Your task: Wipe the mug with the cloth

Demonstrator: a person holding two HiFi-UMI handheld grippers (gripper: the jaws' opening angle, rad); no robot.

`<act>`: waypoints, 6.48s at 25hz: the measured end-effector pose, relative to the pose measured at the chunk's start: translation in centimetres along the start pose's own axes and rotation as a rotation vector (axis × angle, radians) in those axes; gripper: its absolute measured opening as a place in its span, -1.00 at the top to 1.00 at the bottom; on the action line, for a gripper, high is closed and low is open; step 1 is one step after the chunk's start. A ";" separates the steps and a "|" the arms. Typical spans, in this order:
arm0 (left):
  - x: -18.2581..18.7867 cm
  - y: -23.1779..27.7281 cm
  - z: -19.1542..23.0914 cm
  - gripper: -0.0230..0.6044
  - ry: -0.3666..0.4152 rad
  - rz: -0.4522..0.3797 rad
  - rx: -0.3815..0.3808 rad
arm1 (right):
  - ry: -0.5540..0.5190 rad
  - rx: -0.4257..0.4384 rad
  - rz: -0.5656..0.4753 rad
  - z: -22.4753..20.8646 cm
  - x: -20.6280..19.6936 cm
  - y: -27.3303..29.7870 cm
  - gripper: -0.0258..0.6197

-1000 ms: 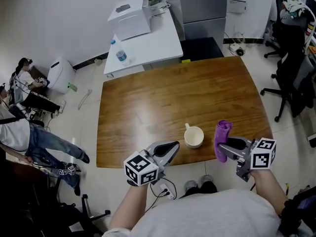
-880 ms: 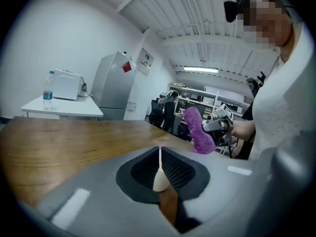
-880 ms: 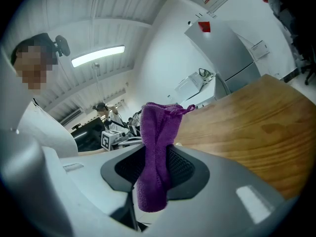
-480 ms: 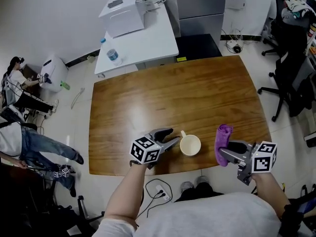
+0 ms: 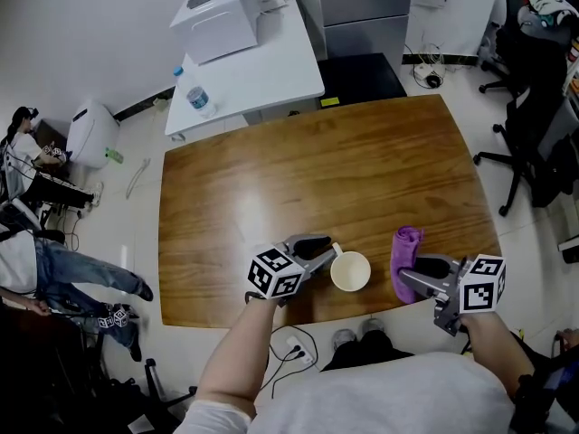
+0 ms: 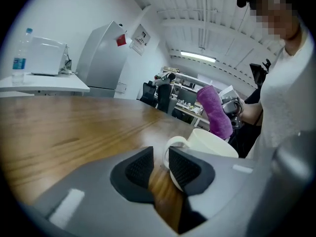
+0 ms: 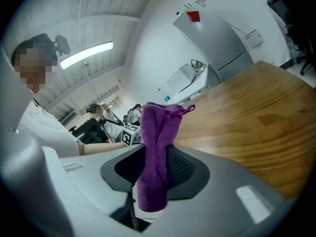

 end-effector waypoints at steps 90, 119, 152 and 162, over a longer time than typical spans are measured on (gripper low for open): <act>-1.3 -2.4 -1.5 0.83 -0.112 -0.185 0.331 | 0.332 -0.054 0.037 -0.3 -5.4 2.5 0.52; -3.1 -2.4 -5.0 0.76 -0.148 -0.187 0.349 | 0.317 -0.134 0.118 -2.8 -8.7 5.4 0.52; -2.2 0.5 -8.4 0.68 0.018 -0.058 0.121 | 0.359 -0.198 0.064 -5.3 -8.2 4.2 0.52; -2.3 0.6 -8.5 0.69 0.006 -0.060 0.114 | 0.366 -0.191 0.036 -4.5 -6.8 3.3 0.52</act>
Point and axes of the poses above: the fingertips, and each gripper's own axes: y forward along the fingers, z to its left, x out of its top, the point moved 2 cm from there along -y, backward along the fingers, and after that the axes turned 14 degrees about -x, right-handed, at the moved point
